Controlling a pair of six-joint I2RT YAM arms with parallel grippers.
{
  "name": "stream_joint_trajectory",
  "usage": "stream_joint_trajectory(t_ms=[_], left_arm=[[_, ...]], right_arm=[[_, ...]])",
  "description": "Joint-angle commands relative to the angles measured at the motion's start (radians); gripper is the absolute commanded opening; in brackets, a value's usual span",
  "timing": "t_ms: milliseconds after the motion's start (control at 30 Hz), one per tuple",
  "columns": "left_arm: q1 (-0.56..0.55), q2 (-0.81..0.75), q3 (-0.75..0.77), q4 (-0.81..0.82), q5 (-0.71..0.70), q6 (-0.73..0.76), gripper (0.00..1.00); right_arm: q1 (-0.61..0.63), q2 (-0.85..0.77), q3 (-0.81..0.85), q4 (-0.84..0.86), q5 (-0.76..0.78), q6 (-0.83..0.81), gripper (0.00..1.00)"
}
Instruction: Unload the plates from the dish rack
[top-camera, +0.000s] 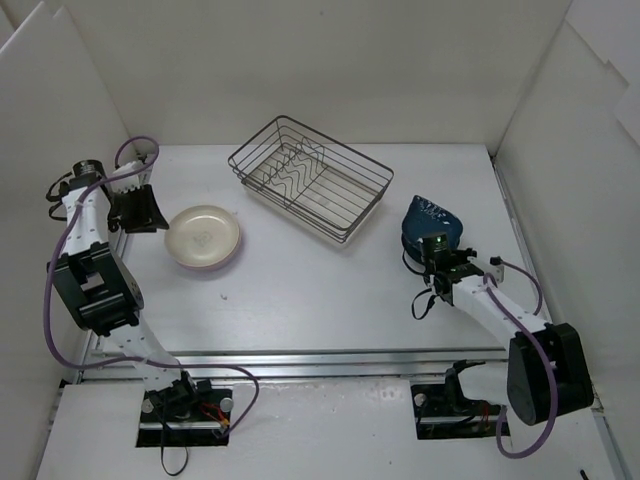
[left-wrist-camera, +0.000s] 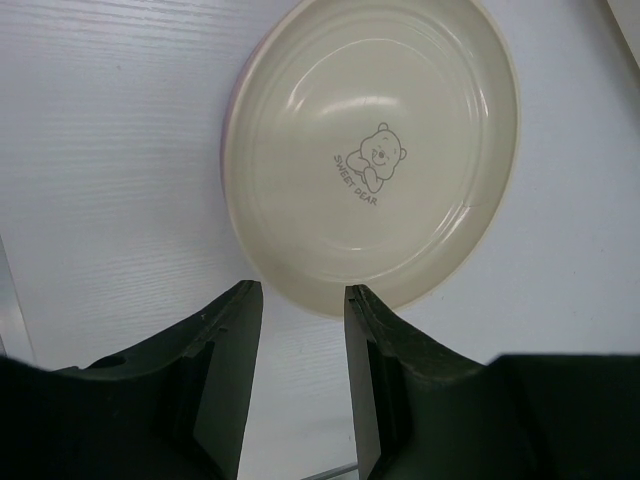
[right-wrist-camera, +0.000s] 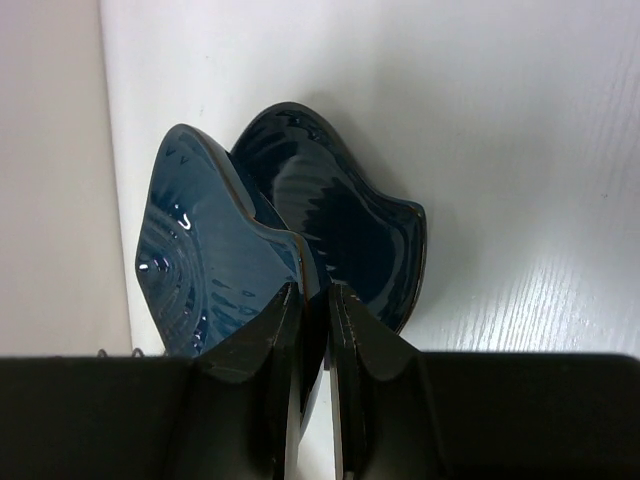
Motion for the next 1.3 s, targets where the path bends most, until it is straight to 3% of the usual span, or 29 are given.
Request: stream_joint_trajectory(t_ms=[0,733,867,1000,1267], left_arm=[[0.014,-0.076,0.007,0.005,0.021,0.016,0.38],[0.033,-0.070,0.041,-0.013,0.017,0.004,0.38],[0.033,-0.067,0.041,-0.013,0.021,0.001,0.38],[0.033,-0.062,0.048,-0.015,0.023,0.001,0.38],[0.033,-0.056,0.045,-0.015,0.026,0.004,0.38]], right_arm=[[-0.011,0.019,0.025,0.191,0.062,0.109,0.00],[-0.037,0.126,-0.010,0.136,0.032,0.185,0.00],[-0.041,0.119,0.012,0.082,0.023,0.134,0.26],[-0.041,0.122,0.078,-0.079,-0.006,0.118,0.45],[-0.043,0.082,0.103,-0.172,-0.020,0.051,0.62]])
